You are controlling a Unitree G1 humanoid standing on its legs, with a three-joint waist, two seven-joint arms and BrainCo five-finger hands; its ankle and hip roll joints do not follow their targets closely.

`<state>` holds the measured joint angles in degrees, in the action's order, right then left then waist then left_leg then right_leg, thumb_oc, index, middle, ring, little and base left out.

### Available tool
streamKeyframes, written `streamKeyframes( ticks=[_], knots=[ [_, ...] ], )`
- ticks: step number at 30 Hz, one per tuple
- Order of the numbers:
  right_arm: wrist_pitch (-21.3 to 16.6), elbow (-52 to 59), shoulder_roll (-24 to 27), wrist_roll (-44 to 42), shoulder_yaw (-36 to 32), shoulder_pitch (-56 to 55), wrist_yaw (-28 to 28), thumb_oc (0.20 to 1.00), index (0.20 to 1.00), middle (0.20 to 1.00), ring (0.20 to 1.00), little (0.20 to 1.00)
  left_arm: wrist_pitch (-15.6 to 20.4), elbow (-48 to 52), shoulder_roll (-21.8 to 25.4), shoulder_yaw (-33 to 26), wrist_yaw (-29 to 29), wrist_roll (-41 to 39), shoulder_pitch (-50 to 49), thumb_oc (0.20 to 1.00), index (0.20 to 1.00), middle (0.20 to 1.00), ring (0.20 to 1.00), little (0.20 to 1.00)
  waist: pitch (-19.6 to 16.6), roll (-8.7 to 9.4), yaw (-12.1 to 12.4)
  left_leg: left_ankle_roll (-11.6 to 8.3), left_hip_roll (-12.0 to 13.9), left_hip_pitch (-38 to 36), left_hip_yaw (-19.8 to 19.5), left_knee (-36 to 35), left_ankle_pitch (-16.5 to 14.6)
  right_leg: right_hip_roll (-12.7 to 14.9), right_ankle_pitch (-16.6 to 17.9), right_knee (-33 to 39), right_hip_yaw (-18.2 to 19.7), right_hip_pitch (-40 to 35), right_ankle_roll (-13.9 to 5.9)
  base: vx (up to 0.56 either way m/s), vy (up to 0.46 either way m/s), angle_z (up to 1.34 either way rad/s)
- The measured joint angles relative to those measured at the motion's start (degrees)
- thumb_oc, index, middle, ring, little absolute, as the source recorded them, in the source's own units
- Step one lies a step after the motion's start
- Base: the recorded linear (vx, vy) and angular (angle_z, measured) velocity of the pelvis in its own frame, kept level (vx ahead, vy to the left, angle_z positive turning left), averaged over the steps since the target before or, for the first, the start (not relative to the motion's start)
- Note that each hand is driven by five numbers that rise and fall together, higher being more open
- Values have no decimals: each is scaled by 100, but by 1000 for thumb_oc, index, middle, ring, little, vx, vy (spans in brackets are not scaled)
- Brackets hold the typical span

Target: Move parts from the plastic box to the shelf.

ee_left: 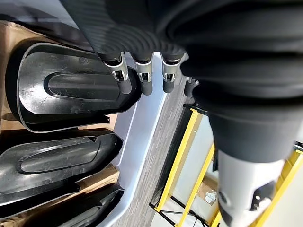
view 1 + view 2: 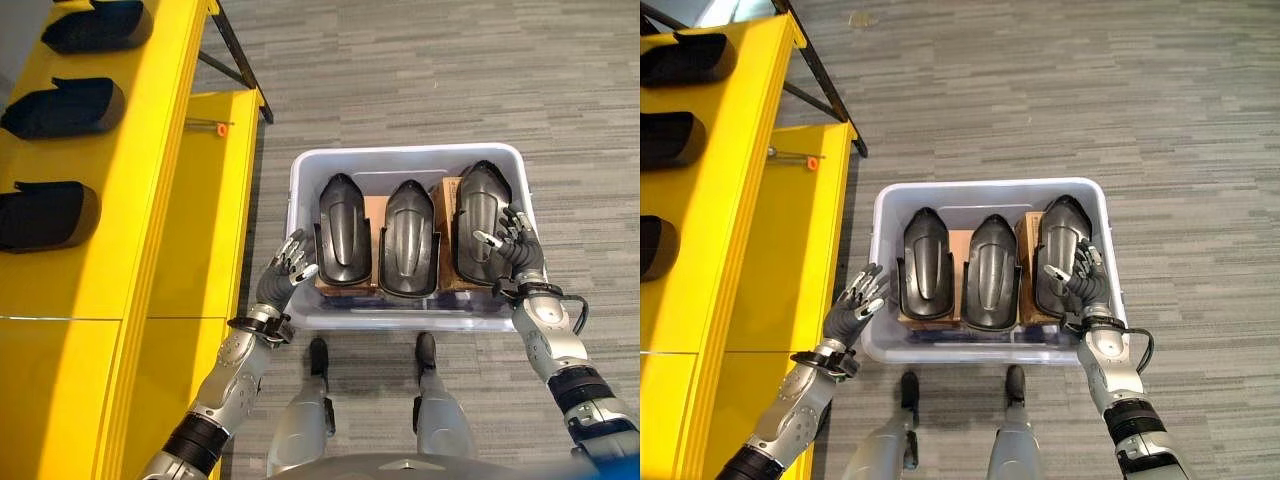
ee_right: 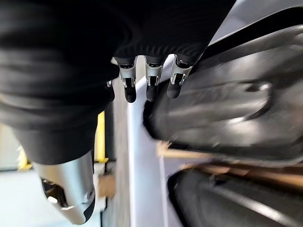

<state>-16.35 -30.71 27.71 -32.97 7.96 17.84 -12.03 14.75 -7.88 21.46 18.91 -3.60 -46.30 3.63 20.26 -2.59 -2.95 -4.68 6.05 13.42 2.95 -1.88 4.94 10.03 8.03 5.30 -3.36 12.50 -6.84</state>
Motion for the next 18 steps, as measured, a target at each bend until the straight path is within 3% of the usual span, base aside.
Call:
streamKeyframes(
  ticks=[2, 11, 18],
  knots=[
    [-50, -25, 3, -3, -76, -5, -114, 1000, 1000, 1000, 1000, 1000, 8, -1, 15, -96, 25, -42, -25, 1000, 1000, 1000, 1000, 1000, 85, 112, -1, 12, -5, 26, 115, -4, -8, 7, 5, 0, 94, 84, -6, -53, -6, -18],
    [-235, -278, 10, -178, -403, 42, -415, 1000, 1000, 1000, 1000, 1000, 59, -1, 16, -72, 23, -438, -10, 1000, 1000, 1000, 1000, 1000, 87, 109, -86, 18, -10, 78, 126, -4, -14, 11, 0, 1, 112, 151, -1, -5, -1, -1],
    [-374, 327, 5, 83, -749, -558, -667, 1000, 1000, 1000, 1000, 1000, 87, -3, -13, -42, 21, -435, 37, 1000, 1000, 1000, 1000, 1000, 112, 70, -120, 18, -12, 162, 170, 2, -11, 9, 23, -1, 132, 272, -4, -8, -5, -4]
  ],
)
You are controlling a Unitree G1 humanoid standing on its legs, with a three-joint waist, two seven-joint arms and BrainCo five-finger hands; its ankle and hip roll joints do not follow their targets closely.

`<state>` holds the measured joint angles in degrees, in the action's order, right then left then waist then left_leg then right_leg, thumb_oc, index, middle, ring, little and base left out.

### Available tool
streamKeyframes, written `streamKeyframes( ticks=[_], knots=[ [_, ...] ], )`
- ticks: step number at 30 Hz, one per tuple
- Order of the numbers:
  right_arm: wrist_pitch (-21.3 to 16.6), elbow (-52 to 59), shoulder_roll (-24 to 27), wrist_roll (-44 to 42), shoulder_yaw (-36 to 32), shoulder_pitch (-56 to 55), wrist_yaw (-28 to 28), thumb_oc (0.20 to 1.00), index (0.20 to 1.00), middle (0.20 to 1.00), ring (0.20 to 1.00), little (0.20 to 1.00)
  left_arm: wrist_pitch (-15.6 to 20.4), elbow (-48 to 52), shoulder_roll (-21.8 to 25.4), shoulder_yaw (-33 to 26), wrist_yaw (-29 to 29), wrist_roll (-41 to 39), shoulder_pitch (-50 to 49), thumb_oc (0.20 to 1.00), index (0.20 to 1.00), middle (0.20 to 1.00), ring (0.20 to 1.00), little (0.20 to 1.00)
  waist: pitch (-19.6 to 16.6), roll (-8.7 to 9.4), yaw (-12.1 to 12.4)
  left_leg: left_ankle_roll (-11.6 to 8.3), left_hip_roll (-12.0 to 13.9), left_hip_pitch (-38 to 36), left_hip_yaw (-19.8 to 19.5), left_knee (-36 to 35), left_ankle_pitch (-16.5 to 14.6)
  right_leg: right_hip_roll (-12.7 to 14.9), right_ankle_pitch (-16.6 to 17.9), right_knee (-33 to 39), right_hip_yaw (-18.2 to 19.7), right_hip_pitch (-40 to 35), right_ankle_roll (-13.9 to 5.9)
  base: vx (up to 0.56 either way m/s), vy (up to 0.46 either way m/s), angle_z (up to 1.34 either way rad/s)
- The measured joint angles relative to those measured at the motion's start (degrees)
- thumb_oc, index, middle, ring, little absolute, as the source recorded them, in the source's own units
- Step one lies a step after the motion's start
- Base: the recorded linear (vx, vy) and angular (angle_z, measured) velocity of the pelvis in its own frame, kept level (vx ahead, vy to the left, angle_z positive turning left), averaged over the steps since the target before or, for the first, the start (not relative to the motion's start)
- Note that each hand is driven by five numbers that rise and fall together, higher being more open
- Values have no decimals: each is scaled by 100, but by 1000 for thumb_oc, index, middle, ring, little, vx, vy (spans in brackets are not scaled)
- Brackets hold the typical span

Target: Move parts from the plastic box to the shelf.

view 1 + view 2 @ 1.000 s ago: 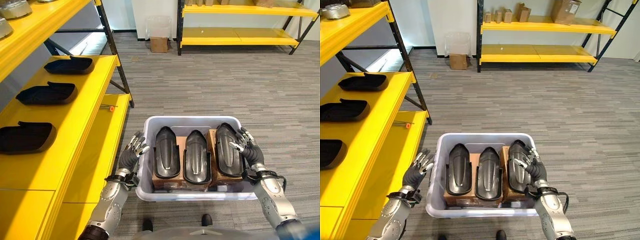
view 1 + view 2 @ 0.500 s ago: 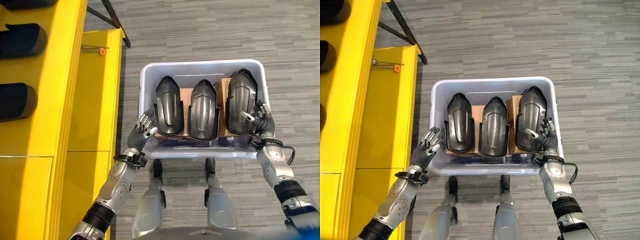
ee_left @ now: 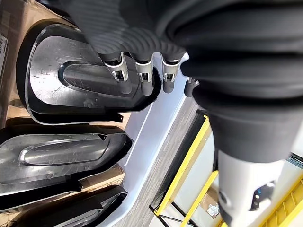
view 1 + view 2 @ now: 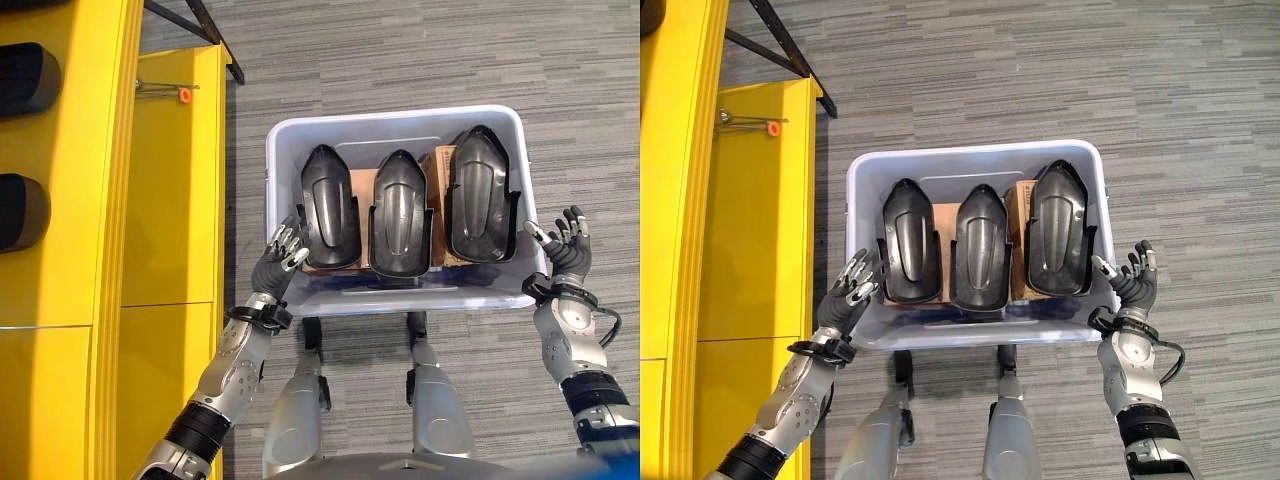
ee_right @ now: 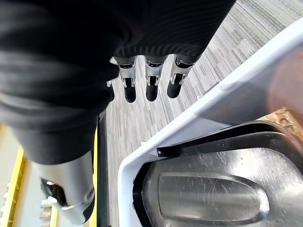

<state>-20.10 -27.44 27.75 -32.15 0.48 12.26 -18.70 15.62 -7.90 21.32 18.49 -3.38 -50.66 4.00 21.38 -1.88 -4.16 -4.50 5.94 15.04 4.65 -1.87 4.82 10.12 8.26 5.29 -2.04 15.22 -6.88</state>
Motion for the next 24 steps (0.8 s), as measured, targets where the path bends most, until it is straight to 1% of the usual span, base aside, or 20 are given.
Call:
streamKeyframes(
  ticks=[3, 8, 10, 11, 16, 22, 24],
  knots=[
    [-74, -115, -22, 115, 2, 50, -23, 1000, 1000, 1000, 1000, 1000, 0, 0, -1, 5, -1, 1, -19, 1000, 1000, 1000, 1000, 1000, 0, 0, -7, -1, 0, -12, 37, 6, 1, -1, 12, 1, 78, 0, -5, -21, -4, -2],
    [-85, -492, -86, 73, 77, 118, -15, 1000, 1000, 1000, 1000, 1000, 0, 0, 27, 69, -5, -1, -64, 1000, 1000, 1000, 1000, 1000, 0, -1, -2, 0, -9, -17, 88, -2, 1, 7, 22, 1, 120, 25, -9, -14, -3, -3],
    [-84, -626, -81, -37, 242, 166, -3, 1000, 1000, 1000, 1000, 1000, 1, 1, 39, 85, -5, -1, -61, 1000, 1000, 1000, 1000, 1000, 0, -1, -21, 0, -6, -17, 92, -1, 2, 4, 22, 0, 123, 31, -9, 0, 0, 0],
    [-83, -607, -86, -36, 324, 158, 43, 1000, 1000, 1000, 1000, 1000, 2, 1, 39, 119, -7, -2, -57, 1000, 1000, 1000, 1000, 1000, 0, -2, -19, 0, -4, -17, 90, -1, 1, 2, 22, 0, 125, 32, -9, 0, 0, 0],
    [-83, -602, -86, -25, 325, 161, 50, 1000, 1000, 1000, 1000, 1000, 2, 0, 39, 134, -15, -2, -83, 1000, 1000, 1000, 1000, 1000, -1, -3, 8, 0, -6, -16, 89, 0, 2, 4, 24, 1, 124, 32, -8, 0, 0, 0],
    [-75, -567, -86, -11, 520, 413, 15, 1000, 1000, 1000, 1000, 1000, 2, 1, 55, 203, -20, -2, -69, 1000, 1000, 1000, 1000, 1000, 12, -30, 15, 1, -6, 1, 91, -2, 2, 3, 28, 1, 127, 60, -4, -6, -1, 0],
    [-72, -433, -86, 138, 547, 400, -7, 1000, 1000, 1000, 1000, 1000, 2, 1, 56, 206, -20, -2, -75, 1000, 1000, 1000, 1000, 1000, 17, -39, 20, 1, -5, 22, 91, -7, 2, 1, 27, 1, 126, 84, -3, 0, 0, 0]
  ],
)
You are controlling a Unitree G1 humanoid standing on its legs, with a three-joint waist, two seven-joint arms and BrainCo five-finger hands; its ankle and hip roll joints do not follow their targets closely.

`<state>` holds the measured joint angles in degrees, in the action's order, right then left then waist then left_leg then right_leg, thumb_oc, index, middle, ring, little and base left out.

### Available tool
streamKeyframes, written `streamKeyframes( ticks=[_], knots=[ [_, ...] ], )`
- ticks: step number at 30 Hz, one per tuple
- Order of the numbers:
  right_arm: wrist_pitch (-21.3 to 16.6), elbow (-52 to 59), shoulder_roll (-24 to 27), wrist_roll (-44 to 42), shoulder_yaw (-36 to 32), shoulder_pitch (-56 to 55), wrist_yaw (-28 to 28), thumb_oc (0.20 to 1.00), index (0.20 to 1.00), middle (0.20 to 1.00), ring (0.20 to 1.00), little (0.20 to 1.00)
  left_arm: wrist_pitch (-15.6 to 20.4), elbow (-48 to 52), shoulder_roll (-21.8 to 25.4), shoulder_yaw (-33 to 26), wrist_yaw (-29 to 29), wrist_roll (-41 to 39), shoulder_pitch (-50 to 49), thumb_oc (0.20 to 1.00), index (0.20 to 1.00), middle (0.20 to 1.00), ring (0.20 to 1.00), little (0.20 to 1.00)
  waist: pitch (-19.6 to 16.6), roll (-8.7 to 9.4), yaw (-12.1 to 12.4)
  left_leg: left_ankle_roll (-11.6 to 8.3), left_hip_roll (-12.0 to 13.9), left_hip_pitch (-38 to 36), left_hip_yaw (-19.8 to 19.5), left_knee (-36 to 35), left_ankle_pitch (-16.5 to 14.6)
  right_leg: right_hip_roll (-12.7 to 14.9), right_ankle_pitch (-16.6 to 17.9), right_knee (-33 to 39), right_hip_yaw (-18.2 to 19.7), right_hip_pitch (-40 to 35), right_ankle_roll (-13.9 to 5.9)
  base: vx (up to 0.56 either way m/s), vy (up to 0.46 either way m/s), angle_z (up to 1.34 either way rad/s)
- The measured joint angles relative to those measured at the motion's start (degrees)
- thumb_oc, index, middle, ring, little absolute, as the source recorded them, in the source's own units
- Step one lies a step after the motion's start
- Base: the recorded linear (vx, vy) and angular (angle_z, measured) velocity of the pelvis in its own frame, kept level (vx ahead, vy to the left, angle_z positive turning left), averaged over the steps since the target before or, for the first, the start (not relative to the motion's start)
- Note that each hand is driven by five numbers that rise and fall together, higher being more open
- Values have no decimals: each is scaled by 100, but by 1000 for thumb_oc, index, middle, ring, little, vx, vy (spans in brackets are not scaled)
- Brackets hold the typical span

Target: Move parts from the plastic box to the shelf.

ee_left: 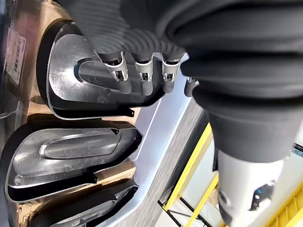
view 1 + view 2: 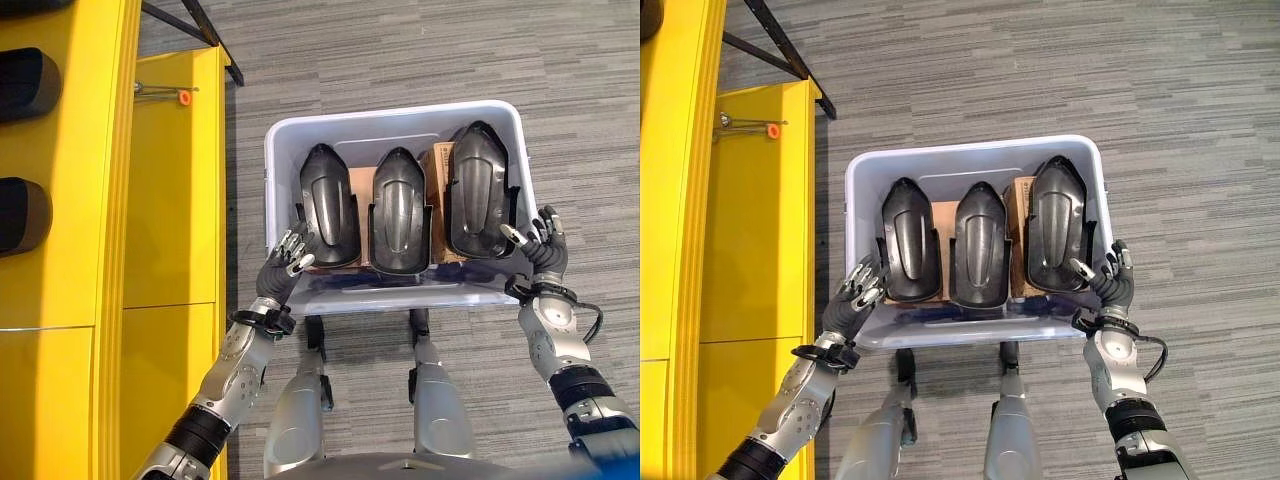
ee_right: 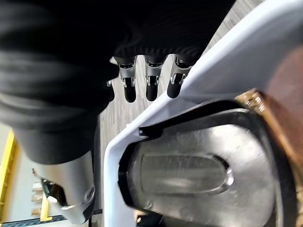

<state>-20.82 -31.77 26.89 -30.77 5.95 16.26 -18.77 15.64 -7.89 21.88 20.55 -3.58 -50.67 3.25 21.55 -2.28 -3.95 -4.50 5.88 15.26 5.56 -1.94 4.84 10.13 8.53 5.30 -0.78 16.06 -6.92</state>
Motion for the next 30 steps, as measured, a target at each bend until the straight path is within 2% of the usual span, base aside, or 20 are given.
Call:
streamKeyframes(
  ticks=[24, 30],
  knots=[
    [9, -185, -165, 65, 20, 190, -272, 1000, 1000, 1000, 1000, 1000, 50, 3, 23, 24, 143, -2, 111, 1000, 1000, 1000, 1000, 1000, 249, -41, 17, 2, -12, 372, -11, 49, 5, 11, 23, -2, -5, 342, -2, 0, 0, 0],
    [9, -187, -164, 67, 15, 215, -300, 1000, 1000, 1000, 1000, 1000, 93, 6, 35, 28, 146, -8, 114, 1000, 1000, 1000, 1000, 1000, 318, -166, 20, 3, -12, 387, -5, 57, 5, 9, 28, -2, -4, 363, -4, -1, 0, -1]
  ],
)
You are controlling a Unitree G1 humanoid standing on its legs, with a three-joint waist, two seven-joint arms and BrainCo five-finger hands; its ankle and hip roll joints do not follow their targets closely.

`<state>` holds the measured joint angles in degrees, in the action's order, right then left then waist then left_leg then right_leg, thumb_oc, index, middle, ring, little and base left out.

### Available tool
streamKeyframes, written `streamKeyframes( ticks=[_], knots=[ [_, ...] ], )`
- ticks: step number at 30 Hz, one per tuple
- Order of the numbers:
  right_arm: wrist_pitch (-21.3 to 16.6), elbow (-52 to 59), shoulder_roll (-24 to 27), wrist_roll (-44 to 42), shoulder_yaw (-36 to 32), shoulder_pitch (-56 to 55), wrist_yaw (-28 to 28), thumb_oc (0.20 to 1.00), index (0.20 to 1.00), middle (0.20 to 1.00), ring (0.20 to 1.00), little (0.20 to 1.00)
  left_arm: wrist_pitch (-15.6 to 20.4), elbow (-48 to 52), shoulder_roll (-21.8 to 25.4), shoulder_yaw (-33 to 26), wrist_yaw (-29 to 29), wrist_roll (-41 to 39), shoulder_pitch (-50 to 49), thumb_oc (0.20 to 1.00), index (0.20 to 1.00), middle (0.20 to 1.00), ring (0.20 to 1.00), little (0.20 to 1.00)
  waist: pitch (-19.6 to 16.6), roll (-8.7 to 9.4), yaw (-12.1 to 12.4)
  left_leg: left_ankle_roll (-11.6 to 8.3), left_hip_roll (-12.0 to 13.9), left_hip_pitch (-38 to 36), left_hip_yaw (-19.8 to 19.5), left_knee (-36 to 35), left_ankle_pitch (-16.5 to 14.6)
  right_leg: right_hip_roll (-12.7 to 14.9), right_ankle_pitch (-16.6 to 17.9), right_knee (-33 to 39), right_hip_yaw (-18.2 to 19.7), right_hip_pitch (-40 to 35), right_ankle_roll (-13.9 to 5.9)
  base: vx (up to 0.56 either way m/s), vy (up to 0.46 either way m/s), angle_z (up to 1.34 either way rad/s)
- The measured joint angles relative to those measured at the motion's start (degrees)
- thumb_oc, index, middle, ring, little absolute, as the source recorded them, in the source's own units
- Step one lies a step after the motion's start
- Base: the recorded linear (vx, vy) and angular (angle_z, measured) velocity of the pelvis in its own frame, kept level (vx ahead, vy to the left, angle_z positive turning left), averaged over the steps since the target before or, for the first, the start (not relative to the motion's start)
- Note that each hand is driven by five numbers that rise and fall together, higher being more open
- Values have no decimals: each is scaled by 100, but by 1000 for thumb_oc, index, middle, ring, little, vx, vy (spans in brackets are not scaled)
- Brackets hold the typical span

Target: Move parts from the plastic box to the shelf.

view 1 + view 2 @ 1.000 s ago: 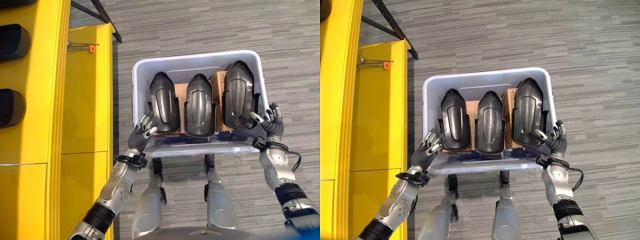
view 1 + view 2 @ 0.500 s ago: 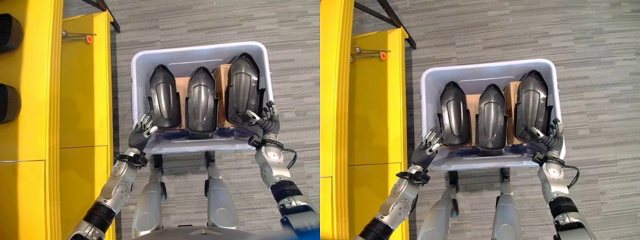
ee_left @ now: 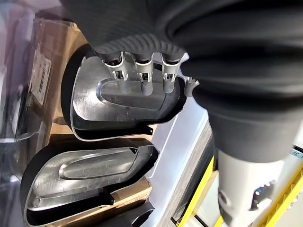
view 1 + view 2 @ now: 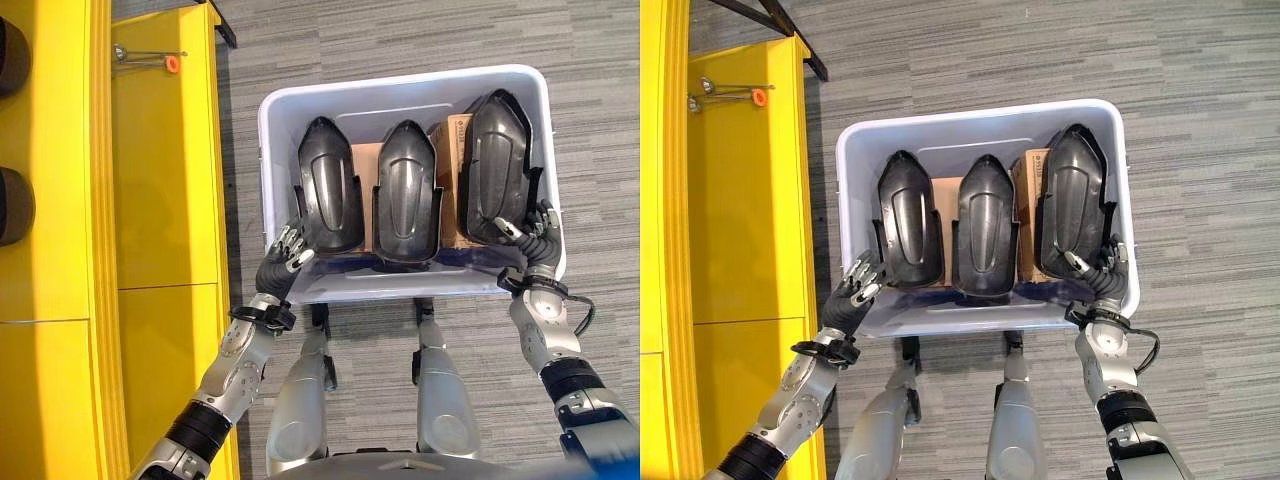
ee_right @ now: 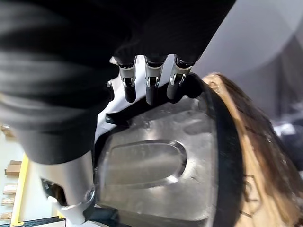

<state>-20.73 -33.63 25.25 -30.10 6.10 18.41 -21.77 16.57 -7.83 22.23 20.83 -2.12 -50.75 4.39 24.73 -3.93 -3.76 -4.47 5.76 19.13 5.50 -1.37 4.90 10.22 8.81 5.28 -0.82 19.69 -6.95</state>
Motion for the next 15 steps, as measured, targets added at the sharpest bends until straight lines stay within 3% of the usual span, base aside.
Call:
streamKeyframes(
  ticks=[5, 11, 15],
  knots=[
    [1, 0, 15, 4, 11, 204, -105, 1000, 1000, 1000, 1000, 1000, 9, 156, 76, 43, 1, -68, 3, 1000, 1000, 1000, 1000, 1000, 12, -13, 2, 1, -1, 175, -2, 54, 0, 0, 33, -1, 3, 149, -2, 0, 0, 0],
    [317, -168, 336, 994, 884, 1053, -266, 1000, 1000, 1000, 1000, 1000, 11, 215, 113, 205, 2, -63, 124, 1000, 1000, 1000, 1000, 1000, 45, -41, 61, 6, -1, 201, 4, 81, 5, 0, 59, -1, 14, 173, -4, 0, 0, 0],
    [556, -307, 428, 1471, 1104, 1351, -264, 1000, 1000, 1000, 1000, 1000, 9, 217, 113, 234, 1, -53, 158, 1000, 1000, 1000, 1000, 1000, 46, -41, 134, 6, -1, 218, -2, 106, 4, 0, 67, -1, 12, 174, -1, 0, 0, 0]
  ],
)
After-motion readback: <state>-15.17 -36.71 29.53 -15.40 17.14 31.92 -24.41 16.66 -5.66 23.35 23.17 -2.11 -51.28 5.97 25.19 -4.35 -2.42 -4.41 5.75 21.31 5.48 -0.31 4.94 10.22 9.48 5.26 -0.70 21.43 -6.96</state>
